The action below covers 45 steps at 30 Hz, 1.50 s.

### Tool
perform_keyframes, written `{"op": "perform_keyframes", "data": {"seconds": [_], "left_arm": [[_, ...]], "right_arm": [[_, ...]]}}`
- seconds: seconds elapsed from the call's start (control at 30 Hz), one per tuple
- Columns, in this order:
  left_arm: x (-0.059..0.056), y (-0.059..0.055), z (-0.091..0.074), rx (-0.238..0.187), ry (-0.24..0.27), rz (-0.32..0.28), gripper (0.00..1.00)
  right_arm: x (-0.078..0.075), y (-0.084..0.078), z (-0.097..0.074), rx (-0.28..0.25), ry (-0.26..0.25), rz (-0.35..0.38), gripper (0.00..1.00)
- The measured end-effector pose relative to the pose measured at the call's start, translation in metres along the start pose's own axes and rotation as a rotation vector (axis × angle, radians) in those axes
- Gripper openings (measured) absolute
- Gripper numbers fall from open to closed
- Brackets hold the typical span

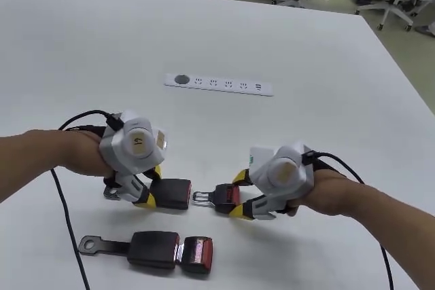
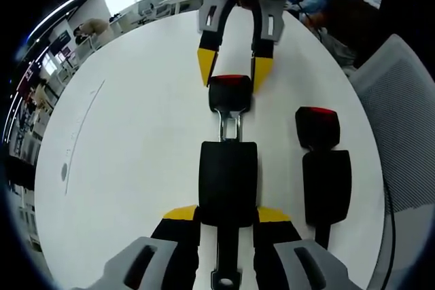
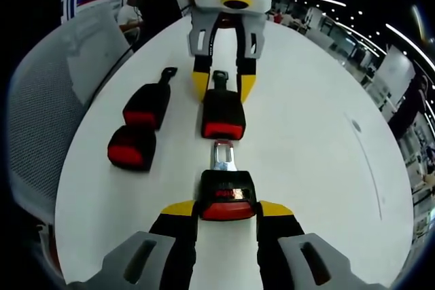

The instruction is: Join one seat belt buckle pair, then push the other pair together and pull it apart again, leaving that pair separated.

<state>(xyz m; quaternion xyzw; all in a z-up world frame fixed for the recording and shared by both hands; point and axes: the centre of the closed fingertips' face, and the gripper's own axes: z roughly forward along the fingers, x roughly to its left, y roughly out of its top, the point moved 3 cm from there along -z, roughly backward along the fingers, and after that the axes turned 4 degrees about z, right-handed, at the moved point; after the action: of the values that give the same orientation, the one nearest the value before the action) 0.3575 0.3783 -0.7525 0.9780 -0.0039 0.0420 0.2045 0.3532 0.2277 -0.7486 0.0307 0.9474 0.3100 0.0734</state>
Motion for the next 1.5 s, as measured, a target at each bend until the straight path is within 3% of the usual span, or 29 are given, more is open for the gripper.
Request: {"op": "perform_keyframes", "data": {"seconds": [0.57,1.17,1.2,1.3,1.5], "left_arm": [[-0.001,0.0,0.0,0.003,0.007,0.005,0.31],[-0.005,0.003,-0.001,0.003,0.008,0.006,0.3],[-0.005,0.004,0.0,0.004,0.005,0.008,0.3],[-0.007,0.004,0.0,0.011,-0.002,0.013,0.3],[-0.007,0.003,0.001,0.0,0.003,-0.004,0.3]], "right_arm": [[0.004,0.017,0.014,-0.018,0.002,-0.012,0.3],[0.005,0.017,0.013,-0.028,0.01,0.01,0.29],[0.004,0.022,0.013,-0.056,0.0,0.054,0.29],[0.002,0.02,0.017,-0.038,0.008,0.03,0.29],[0.002,0.019,0.018,-0.039,0.006,0.062,0.29]]}}
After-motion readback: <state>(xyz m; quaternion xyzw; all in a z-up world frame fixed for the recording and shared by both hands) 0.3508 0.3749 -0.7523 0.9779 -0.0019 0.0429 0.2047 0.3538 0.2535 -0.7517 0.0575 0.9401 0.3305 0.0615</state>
